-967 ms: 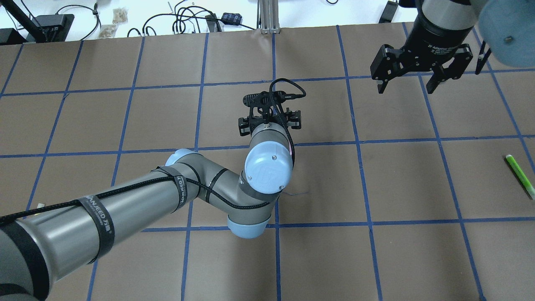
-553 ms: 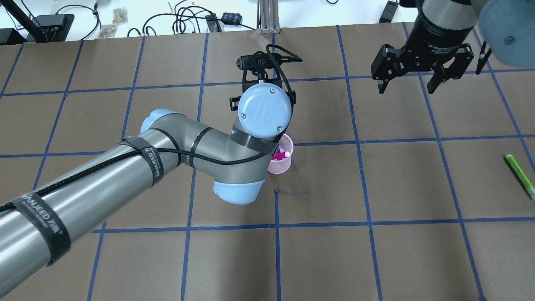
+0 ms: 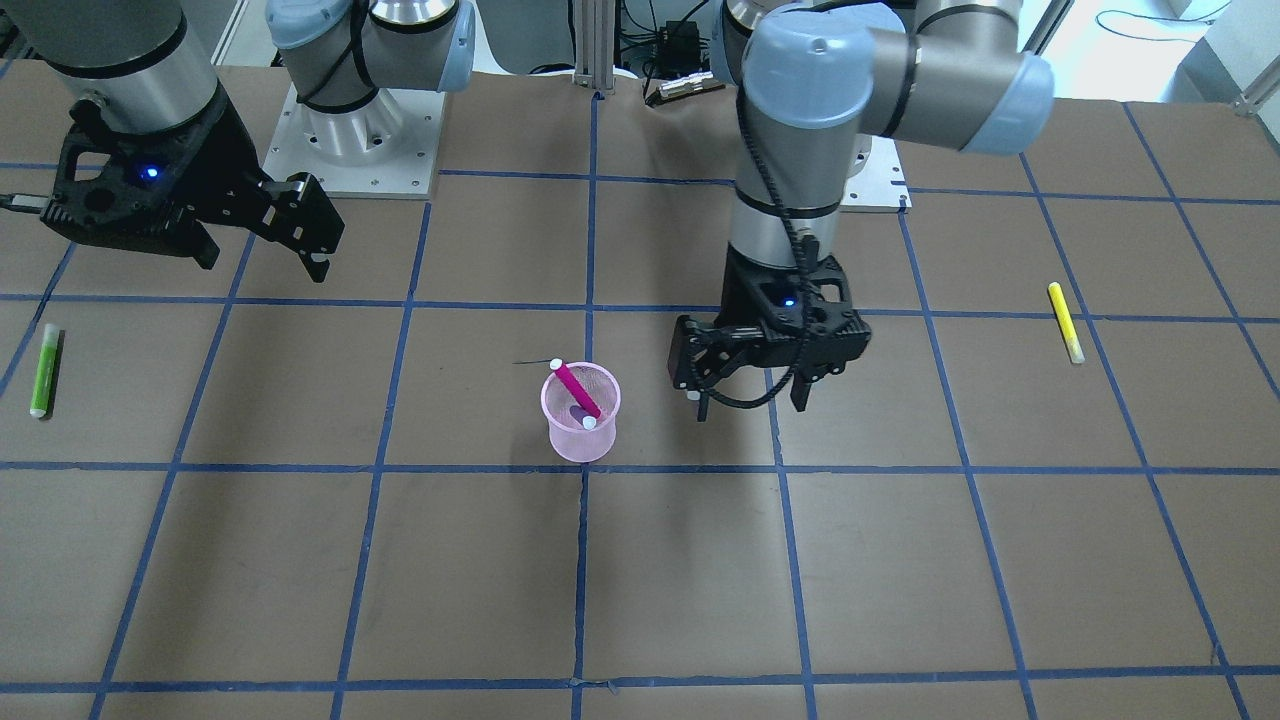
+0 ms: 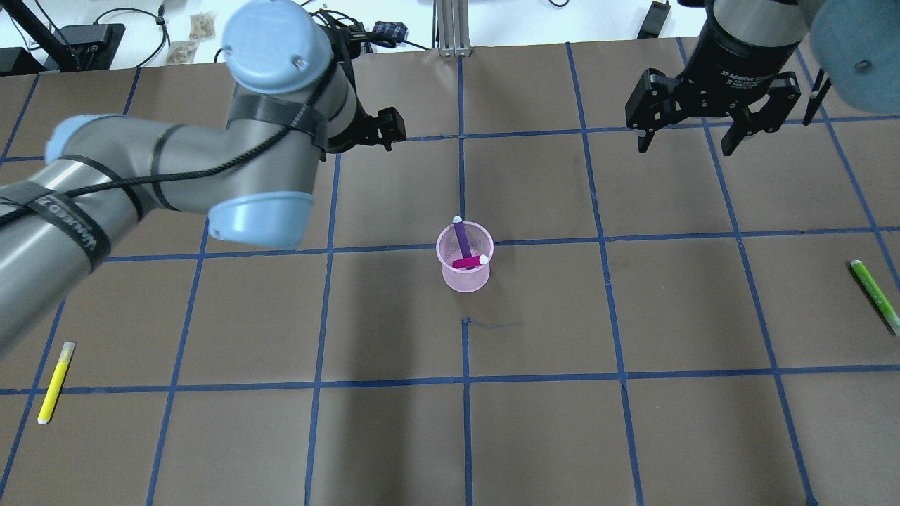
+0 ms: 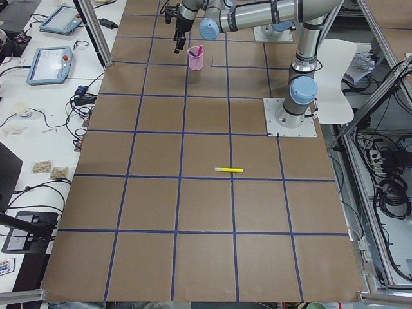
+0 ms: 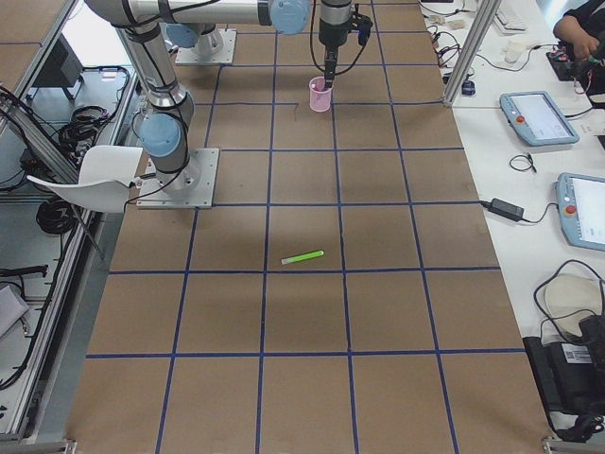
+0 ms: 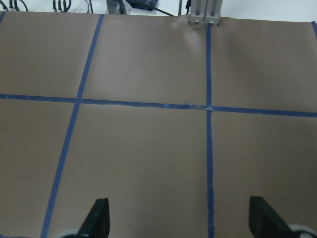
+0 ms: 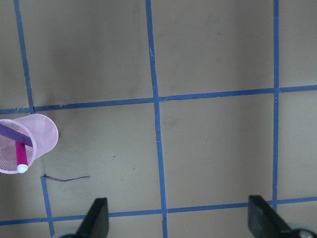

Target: Insert purple and pink pens into pink cup

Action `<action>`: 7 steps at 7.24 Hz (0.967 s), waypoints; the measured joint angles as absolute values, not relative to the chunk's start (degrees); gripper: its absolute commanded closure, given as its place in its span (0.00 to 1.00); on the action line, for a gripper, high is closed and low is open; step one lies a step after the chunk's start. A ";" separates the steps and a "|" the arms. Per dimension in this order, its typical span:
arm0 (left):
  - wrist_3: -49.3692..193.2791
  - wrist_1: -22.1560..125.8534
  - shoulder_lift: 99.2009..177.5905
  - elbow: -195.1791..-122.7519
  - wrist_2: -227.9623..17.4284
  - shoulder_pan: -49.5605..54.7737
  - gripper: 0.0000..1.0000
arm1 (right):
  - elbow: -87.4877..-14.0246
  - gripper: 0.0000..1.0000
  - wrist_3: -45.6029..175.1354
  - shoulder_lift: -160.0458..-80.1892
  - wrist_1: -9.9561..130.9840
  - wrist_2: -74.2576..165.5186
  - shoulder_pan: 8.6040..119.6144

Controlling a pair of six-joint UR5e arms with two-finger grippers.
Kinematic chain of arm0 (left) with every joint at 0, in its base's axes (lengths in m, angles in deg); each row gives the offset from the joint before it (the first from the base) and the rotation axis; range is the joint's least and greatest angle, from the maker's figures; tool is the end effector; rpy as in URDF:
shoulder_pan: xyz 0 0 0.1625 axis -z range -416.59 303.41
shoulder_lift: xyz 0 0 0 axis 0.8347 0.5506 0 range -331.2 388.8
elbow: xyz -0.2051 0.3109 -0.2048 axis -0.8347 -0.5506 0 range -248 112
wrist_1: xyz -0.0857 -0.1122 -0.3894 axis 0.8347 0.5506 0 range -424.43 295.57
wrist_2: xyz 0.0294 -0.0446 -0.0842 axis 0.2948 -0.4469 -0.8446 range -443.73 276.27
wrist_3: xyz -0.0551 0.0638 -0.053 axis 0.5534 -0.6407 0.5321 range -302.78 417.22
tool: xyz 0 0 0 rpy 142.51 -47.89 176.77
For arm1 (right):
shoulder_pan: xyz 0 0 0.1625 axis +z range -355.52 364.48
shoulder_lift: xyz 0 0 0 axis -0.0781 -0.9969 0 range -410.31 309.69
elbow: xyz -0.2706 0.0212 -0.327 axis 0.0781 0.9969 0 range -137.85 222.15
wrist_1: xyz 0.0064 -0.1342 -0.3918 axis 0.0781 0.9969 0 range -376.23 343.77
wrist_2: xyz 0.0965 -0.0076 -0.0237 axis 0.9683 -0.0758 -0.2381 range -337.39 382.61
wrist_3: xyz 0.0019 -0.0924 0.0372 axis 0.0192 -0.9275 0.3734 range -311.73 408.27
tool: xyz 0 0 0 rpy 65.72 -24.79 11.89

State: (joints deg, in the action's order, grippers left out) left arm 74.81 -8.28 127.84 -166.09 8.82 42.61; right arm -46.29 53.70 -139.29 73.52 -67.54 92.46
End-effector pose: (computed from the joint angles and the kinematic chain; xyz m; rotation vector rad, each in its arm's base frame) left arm -0.2177 -0.5378 0.4003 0.2354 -3.0745 0.4565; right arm 0.1154 -0.5042 0.4919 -0.2043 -3.1326 0.0082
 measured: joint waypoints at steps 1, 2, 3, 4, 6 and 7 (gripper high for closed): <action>74.51 2.65 126.74 -161.66 6.63 40.29 0.00 | -46.34 0.00 54.48 -139.60 73.45 -67.33 92.46; 74.41 12.22 125.80 -157.34 6.09 39.37 0.00 | -46.49 0.00 54.70 -140.01 73.24 -67.27 92.48; 74.38 18.57 124.66 -154.86 6.10 39.08 0.00 | -46.79 0.00 54.73 -140.40 73.01 -67.18 92.51; 74.37 22.78 123.51 -153.72 6.87 38.96 0.00 | -47.12 0.00 54.73 -140.67 72.93 -66.98 92.53; 69.50 25.82 121.84 -153.13 10.29 38.37 0.00 | -47.43 0.00 54.63 -140.84 72.89 -67.02 92.60; 64.57 25.32 121.16 -153.21 11.02 37.49 0.00 | -47.46 0.00 54.51 -140.84 72.90 -67.11 92.61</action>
State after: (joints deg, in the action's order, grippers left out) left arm 64.57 25.32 121.16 -153.21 11.02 37.49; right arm -47.46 54.51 -140.84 72.90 -67.11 92.61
